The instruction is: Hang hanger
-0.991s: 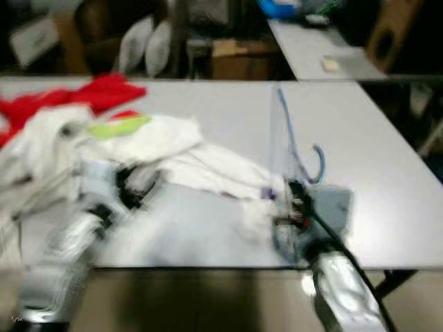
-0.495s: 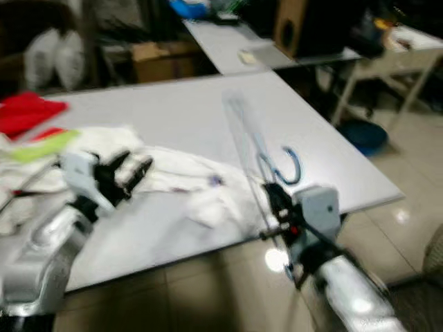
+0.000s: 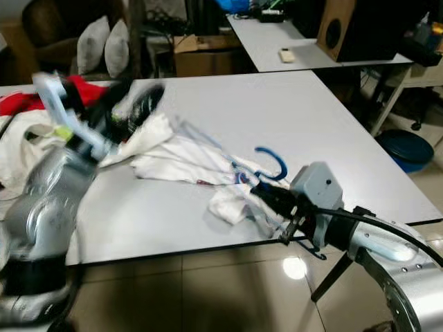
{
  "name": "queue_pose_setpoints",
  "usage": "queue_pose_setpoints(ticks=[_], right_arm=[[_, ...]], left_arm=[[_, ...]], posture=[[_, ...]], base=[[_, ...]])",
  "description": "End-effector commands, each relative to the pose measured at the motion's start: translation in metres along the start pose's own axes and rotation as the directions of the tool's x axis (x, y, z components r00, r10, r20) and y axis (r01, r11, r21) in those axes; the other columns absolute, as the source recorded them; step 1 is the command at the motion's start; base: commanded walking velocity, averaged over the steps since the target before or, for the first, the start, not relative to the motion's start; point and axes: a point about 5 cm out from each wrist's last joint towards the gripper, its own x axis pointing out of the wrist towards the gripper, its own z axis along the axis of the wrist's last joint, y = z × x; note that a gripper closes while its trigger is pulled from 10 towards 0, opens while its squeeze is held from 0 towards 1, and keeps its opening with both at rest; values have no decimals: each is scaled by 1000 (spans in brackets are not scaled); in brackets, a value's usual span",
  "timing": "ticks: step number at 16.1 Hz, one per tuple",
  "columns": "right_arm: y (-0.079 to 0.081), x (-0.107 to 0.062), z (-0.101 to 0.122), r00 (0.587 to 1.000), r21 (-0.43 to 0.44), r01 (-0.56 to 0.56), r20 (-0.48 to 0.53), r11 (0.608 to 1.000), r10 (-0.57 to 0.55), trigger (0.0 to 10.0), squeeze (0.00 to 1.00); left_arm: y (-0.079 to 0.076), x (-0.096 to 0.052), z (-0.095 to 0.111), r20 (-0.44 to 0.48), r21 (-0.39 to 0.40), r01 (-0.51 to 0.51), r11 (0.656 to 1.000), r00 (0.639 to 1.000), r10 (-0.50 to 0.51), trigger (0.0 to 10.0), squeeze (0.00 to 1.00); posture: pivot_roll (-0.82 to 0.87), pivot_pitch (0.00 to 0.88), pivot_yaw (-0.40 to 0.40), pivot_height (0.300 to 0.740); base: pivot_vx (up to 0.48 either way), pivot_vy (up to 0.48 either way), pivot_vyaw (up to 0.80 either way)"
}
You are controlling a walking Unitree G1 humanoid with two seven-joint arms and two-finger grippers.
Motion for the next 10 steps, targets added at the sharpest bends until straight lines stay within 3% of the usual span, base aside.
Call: queue_pose_setpoints(ticks=[1, 3, 4, 6, 7, 10], right_arm=[[1, 3, 7, 999, -22, -35, 30, 999, 36, 10000, 0], [3, 8, 9, 998, -26, -58, 33, 998, 59, 10000, 0], [4, 15, 14, 996, -39, -73, 52, 997, 75, 10000, 0], [3, 16, 20, 994, -52, -71, 74, 996, 74, 10000, 0], [1, 15, 23, 994, -65, -64, 86, 996, 69, 10000, 0], [-1, 14, 24, 995, -75, -54, 85, 996, 60, 10000, 0]], left_arm=[[-6, 9, -3, -25, -6, 35, 999, 999, -35, 10000, 0], [-14, 17, -10, -76, 28, 93, 995, 993, -91, 10000, 0], [-23, 18, -29, -209, 116, 174, 978, 967, -147, 10000, 0], [-20, 12, -47, -317, 167, 194, 967, 939, -134, 10000, 0], [-12, 6, -54, -377, 229, 205, 951, 920, -107, 10000, 0], [-8, 4, -55, -401, 256, 230, 939, 909, -114, 10000, 0]], posture=[[-234, 0, 37, 740], [-238, 0, 45, 740], [-242, 0, 56, 740], [-246, 0, 57, 740], [-252, 0, 63, 740], [-256, 0, 68, 740]], base=[[0, 0, 0], [0, 0, 0], [0, 0, 0], [0, 0, 0], [0, 0, 0], [0, 0, 0]])
